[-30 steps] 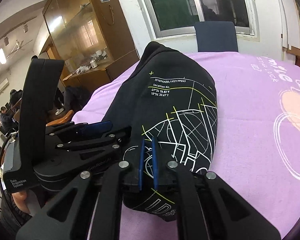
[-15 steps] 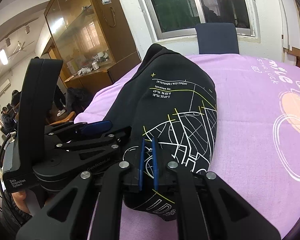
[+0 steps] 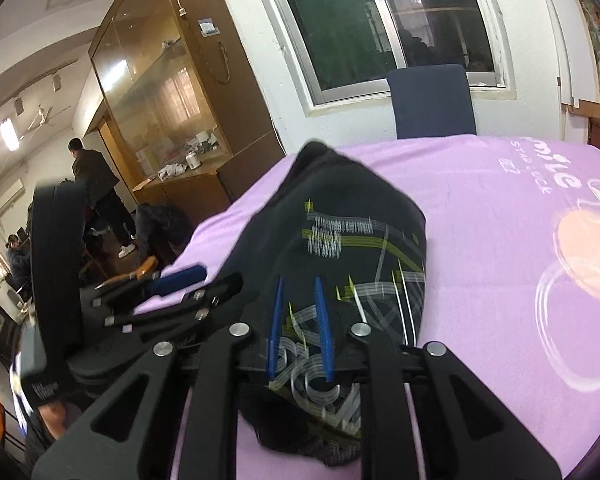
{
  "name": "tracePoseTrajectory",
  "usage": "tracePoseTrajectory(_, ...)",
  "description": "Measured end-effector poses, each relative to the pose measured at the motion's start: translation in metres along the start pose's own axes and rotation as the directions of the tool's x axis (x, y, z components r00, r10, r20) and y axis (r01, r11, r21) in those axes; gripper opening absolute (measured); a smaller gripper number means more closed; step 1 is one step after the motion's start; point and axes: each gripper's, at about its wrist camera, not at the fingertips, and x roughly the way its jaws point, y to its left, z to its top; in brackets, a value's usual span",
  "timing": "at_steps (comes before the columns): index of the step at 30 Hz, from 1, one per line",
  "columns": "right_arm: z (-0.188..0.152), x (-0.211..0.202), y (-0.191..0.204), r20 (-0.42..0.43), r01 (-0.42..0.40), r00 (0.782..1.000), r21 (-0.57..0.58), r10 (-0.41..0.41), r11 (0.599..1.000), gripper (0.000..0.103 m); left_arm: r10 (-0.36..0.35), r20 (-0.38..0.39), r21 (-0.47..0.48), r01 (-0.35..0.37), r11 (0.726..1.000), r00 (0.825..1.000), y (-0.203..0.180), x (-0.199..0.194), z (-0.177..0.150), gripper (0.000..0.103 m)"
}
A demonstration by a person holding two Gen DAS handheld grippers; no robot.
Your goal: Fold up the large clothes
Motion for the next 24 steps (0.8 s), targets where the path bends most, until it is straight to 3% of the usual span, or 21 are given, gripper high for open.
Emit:
tracePoseTrajectory(5,0.027,0.037,-0.006,-0.055,0.039,0.998,0.04,-0.037,0.998,0.018,-0.059,-0.079,-0.072,0.053,0.996,0.995,0.016,0.022,0.004,0.043)
tracePoseTrajectory(9,0.023,0.067,-0.019,-0.133,0.047,0.991,0.097,-0.034,0.994,0.018,-0.035,-0.147,-0.042,0.029,0.999,0.989,0.01,0.04,0.001,0.044)
tracePoseTrajectory(14,0.025,0.073,-0.026,-0.155,0.022,0.988,0.117,-0.004,0.993,0.017,-0.025,-0.149,-0.029,0.021,0.999,0.989,0.007,0.04,0.001,0.044)
tracePoseTrajectory(22,0.03,0.063,-0.02,-0.165,0.04,0.986,0.115,-0.021,0.993,0.018,-0.144,-0.145,-0.139,0.124,0.983,0.979,0.028,0.029,0.005,0.043)
tracePoseTrajectory(24,0.027,0.049,-0.014,-0.151,0.036,0.988,0.106,-0.02,0.994,0.023,-0.165,-0.126,-0.154,0.145,0.977,0.978,0.033,0.022,0.007,0.043)
